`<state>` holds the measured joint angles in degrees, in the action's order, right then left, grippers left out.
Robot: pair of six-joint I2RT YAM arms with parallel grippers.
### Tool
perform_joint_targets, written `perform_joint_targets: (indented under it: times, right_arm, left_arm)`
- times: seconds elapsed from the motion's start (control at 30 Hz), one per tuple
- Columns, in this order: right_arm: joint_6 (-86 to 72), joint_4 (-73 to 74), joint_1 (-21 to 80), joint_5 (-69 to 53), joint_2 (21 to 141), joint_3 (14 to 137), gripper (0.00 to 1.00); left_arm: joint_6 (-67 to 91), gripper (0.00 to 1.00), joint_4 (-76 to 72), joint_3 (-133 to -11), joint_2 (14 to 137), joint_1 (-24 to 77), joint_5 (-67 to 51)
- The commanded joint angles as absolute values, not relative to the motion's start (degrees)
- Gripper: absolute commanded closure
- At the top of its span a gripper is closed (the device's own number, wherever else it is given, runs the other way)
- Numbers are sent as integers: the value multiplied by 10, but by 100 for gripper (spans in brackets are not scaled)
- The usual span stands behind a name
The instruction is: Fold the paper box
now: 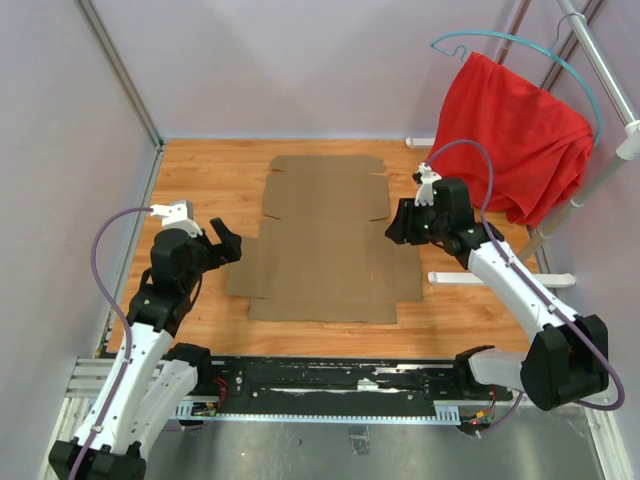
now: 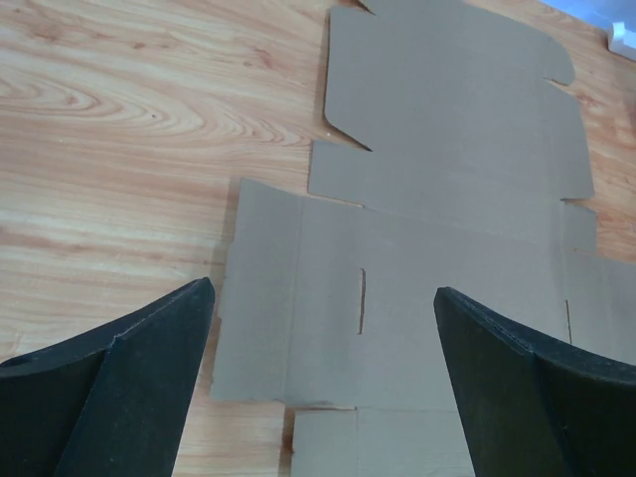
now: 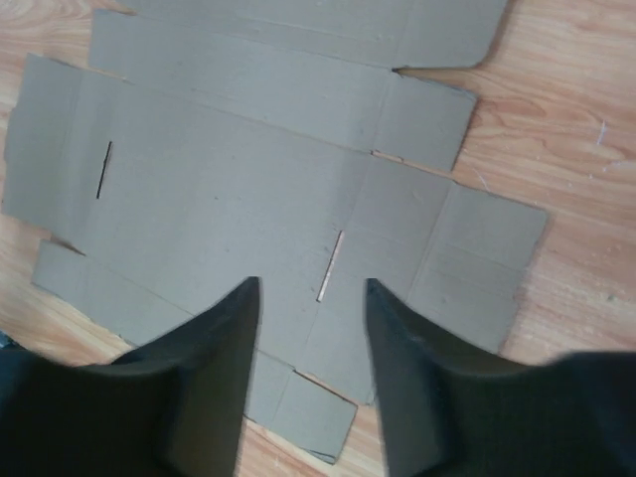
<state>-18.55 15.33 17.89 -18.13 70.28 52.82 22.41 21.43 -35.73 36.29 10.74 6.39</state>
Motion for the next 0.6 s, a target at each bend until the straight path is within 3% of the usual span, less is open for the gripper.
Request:
perform_joint_targets:
  times: [0.0, 0.07, 0.13, 0.17, 0.2, 0.3, 0.47, 0.57]
  right_arm:
    - [-171, 202, 172, -135, 723, 561, 46]
    - [-169, 213, 173, -122, 725, 567, 30]
    - [-168, 219, 173, -103, 722, 566, 5]
    - [-168, 224, 173, -88, 721, 565, 1]
    - [-168, 229, 171, -66, 720, 565, 2]
    - [-177, 249, 160, -18, 724, 567, 2]
    - [-205, 276, 116, -2, 762, 564, 2]
    - [-206, 281, 89, 0, 786, 559, 2]
  left_arm:
    - [208, 1, 206, -362, 350, 112, 60]
    - [209, 5, 205, -359, 345, 112, 61]
    - [212, 23, 205, -357, 341, 112, 62]
    - [213, 37, 205, -358, 341, 112, 61]
    - [215, 45, 204, -358, 341, 112, 61]
    - [215, 57, 205, -366, 353, 111, 42]
    - [303, 55, 121, -363, 399, 112, -67]
    - [363, 65, 32, -333, 455, 113, -147]
